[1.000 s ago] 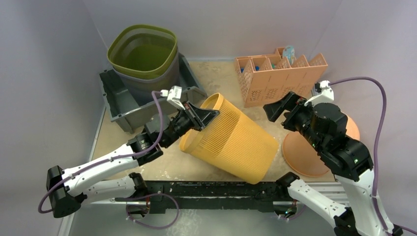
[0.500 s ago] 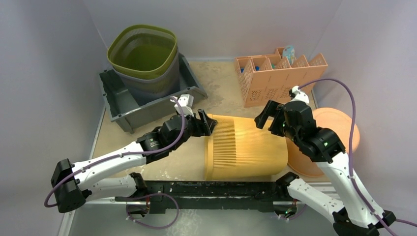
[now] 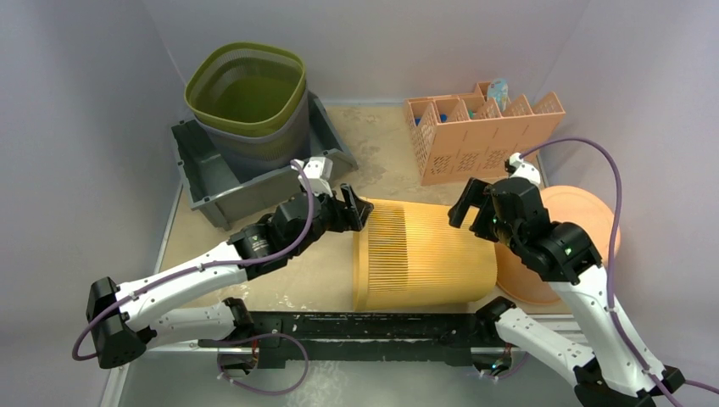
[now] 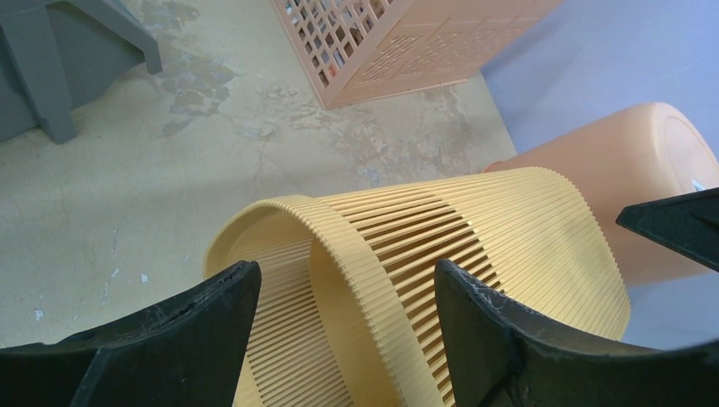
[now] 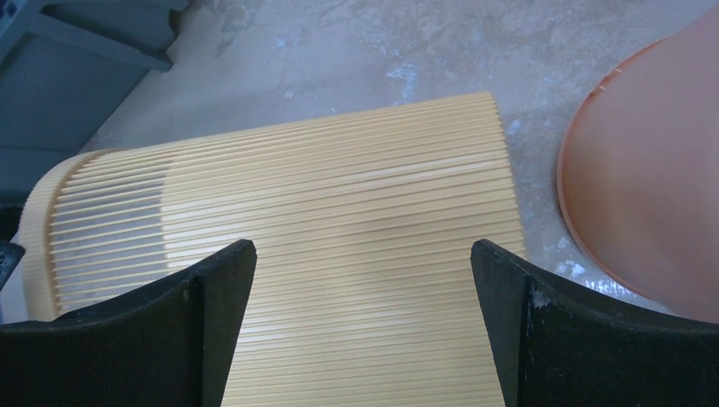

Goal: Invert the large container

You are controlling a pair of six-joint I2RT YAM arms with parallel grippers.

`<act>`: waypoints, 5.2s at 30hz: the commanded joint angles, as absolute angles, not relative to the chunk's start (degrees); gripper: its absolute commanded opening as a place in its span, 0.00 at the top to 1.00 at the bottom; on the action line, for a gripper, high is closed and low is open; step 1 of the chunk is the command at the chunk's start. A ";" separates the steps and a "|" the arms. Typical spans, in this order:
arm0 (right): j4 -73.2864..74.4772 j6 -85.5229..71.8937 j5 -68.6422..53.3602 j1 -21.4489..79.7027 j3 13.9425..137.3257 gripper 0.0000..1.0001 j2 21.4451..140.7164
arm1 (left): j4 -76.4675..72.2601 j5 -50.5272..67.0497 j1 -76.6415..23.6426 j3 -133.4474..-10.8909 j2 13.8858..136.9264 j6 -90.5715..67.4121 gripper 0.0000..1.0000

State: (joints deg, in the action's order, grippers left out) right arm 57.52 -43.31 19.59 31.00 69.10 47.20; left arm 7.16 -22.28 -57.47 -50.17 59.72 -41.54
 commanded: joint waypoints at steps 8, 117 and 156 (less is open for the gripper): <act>64.92 -47.98 26.86 30.34 71.12 0.00 48.93 | 18.72 -20.29 -58.29 -58.87 58.80 -42.31 0.25; 33.24 -43.18 -13.92 27.72 66.43 0.00 43.11 | 50.33 -36.28 -62.99 -67.49 59.31 -43.62 0.76; 53.37 -48.86 10.66 27.77 60.08 0.00 44.84 | 37.33 -33.98 -63.03 -65.93 61.61 -40.26 0.77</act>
